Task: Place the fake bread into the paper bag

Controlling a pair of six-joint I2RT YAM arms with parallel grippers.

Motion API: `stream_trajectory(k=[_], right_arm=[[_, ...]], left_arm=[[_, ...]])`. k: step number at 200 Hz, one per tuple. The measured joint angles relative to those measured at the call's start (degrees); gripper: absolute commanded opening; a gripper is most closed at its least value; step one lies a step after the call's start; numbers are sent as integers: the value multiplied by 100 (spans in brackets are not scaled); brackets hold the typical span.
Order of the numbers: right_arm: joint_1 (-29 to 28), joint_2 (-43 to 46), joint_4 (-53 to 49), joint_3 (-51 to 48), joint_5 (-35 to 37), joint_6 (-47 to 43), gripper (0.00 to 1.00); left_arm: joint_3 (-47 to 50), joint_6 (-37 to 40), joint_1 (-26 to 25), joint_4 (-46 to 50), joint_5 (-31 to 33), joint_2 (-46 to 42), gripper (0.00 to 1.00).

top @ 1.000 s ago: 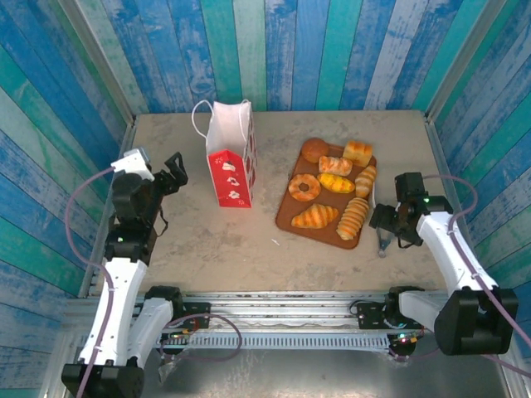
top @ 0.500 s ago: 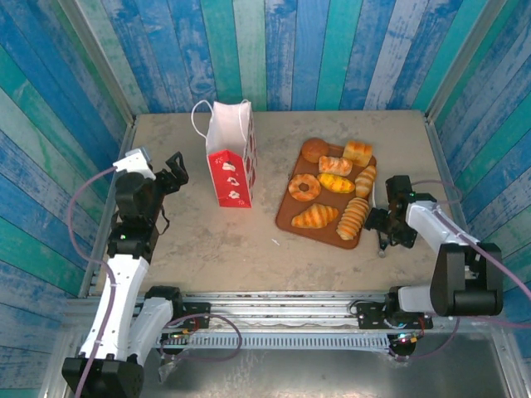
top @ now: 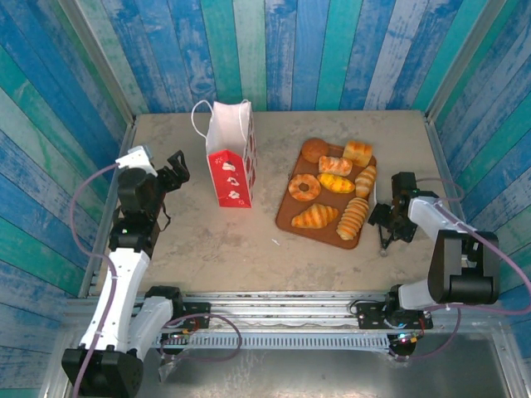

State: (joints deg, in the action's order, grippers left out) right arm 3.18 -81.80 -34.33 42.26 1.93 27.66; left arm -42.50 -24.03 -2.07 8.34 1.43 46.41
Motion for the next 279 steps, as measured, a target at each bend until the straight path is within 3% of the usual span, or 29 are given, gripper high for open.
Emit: stream_trajectory(k=[107, 213, 279], right_arm=[[28, -107, 188, -4, -186, -127, 58], [33, 1045, -667, 553, 214, -308, 56], [33, 1705, -1296, 1622, 149, -483, 58]], left_arm=[[-87, -4, 0, -70, 0, 236, 97], [-232, -4, 0, -20, 39, 249, 96], [-1169, 0, 0, 461, 22, 492, 96]])
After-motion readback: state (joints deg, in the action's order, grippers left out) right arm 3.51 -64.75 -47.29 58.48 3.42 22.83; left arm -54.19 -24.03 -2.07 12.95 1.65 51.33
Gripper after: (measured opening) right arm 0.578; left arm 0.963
